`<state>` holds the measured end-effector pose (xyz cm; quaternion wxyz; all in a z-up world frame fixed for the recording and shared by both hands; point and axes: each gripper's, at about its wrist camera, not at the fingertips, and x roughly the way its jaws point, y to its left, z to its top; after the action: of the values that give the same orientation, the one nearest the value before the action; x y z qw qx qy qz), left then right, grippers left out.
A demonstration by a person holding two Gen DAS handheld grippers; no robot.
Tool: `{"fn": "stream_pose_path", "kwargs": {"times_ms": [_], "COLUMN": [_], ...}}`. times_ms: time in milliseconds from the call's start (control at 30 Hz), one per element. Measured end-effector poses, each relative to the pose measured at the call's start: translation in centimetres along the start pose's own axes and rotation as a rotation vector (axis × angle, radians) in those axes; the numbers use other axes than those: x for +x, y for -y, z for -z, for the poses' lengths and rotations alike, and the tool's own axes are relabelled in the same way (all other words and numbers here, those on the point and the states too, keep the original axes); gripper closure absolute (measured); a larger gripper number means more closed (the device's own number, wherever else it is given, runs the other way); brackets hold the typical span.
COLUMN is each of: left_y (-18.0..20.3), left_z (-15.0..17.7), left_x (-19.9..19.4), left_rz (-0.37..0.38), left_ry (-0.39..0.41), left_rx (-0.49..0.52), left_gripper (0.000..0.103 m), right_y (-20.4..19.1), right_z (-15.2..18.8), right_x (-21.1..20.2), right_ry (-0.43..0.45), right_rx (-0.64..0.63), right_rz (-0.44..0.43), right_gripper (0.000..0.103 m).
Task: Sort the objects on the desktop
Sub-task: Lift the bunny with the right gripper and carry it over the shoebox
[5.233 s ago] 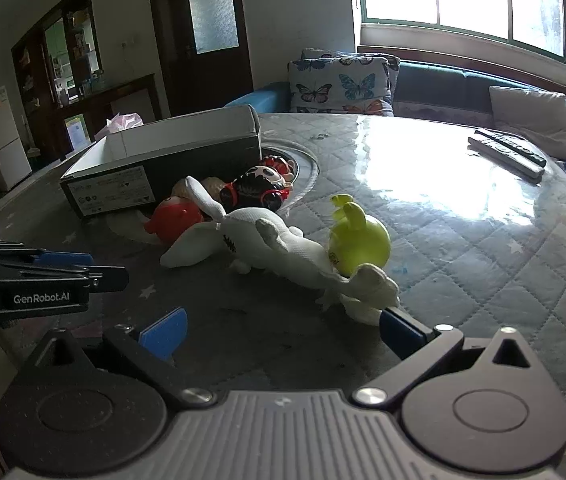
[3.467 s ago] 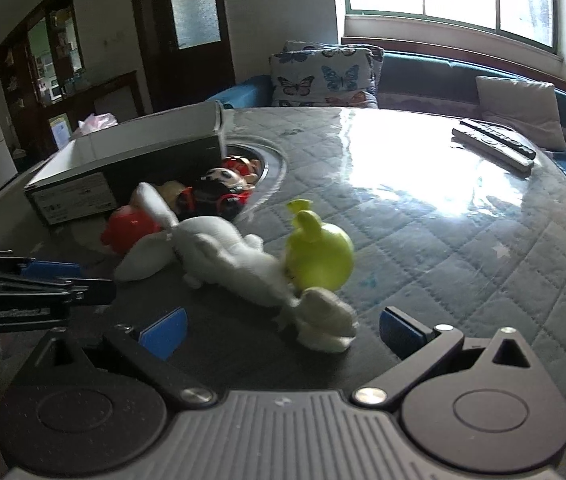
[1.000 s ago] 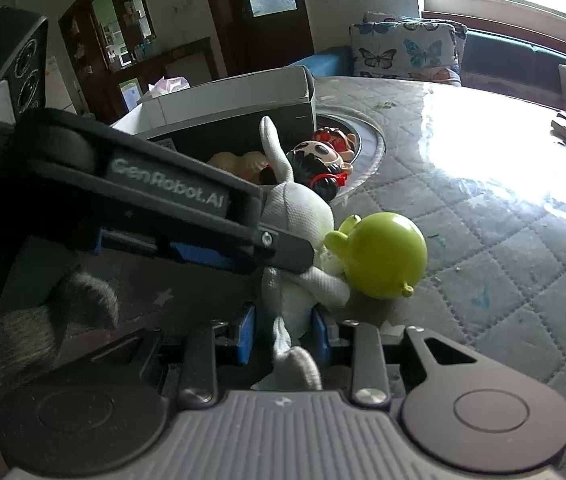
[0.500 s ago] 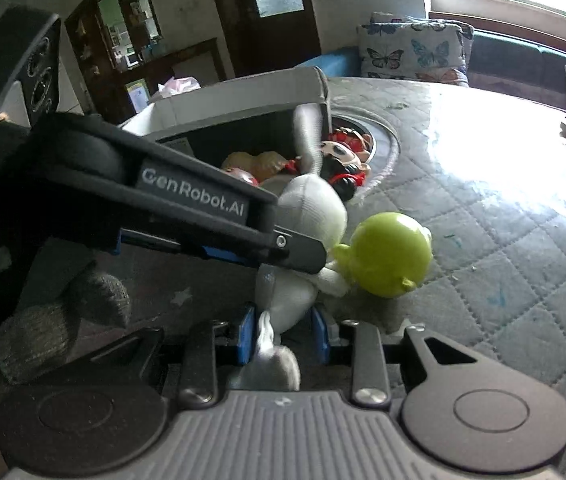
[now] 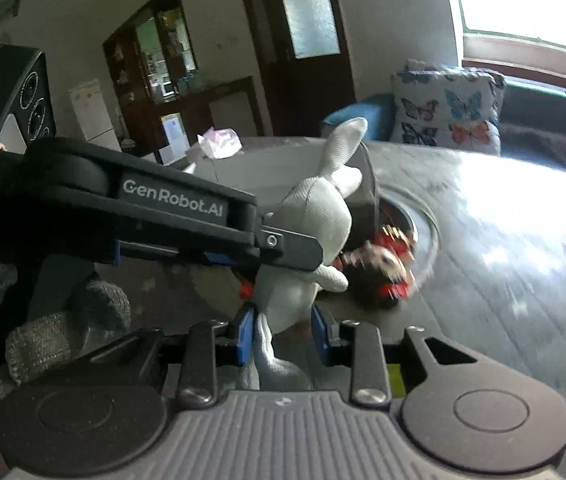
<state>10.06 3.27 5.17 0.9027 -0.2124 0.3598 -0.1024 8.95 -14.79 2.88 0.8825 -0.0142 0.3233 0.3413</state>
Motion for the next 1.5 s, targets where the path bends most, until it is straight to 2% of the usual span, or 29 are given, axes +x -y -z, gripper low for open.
{"fn": "stream_pose_path", "kwargs": {"times_ms": [300, 433, 600, 1000, 1200, 1367, 1500], "left_y": [-2.7, -4.8, -7.0, -10.7, -11.1, -11.4, -11.5], "left_z": [-6.9, -9.8, -12.1, -12.9, -12.8, -12.5, -12.4], "left_x": [0.9, 3.0, 6.2, 11.7, 10.9, 9.4, 7.8], "left_rz": [-0.059, -0.094, -0.126, -0.149, -0.168, -0.199, -0.224], "left_ry": [0.07, 0.058, 0.025, -0.065, -0.055, -0.031, 0.003], "left_rx": [-0.053, -0.103, -0.149, -0.232, -0.203, -0.208, -0.202], "left_gripper": [0.073, 0.073, 0.073, 0.066, 0.066, 0.066, 0.066], "right_y": [-0.8, -0.3, 0.7, 3.2, 3.0, 1.8, 1.3], "right_z": [-7.5, -10.0, -11.5, -11.2, -11.0, -10.8, -10.7], "right_x": [5.8, 9.4, 13.8, 20.4, 21.2, 20.9, 20.7], "right_ry": [0.028, 0.002, -0.049, -0.167, -0.198, -0.19, -0.193], "right_rx": [-0.073, -0.075, -0.064, -0.043, -0.073, -0.114, -0.123], "right_rz": [-0.02, -0.032, -0.036, -0.012, -0.013, -0.042, -0.061], "right_gripper": [0.073, 0.073, 0.073, 0.073, 0.073, 0.073, 0.07]}}
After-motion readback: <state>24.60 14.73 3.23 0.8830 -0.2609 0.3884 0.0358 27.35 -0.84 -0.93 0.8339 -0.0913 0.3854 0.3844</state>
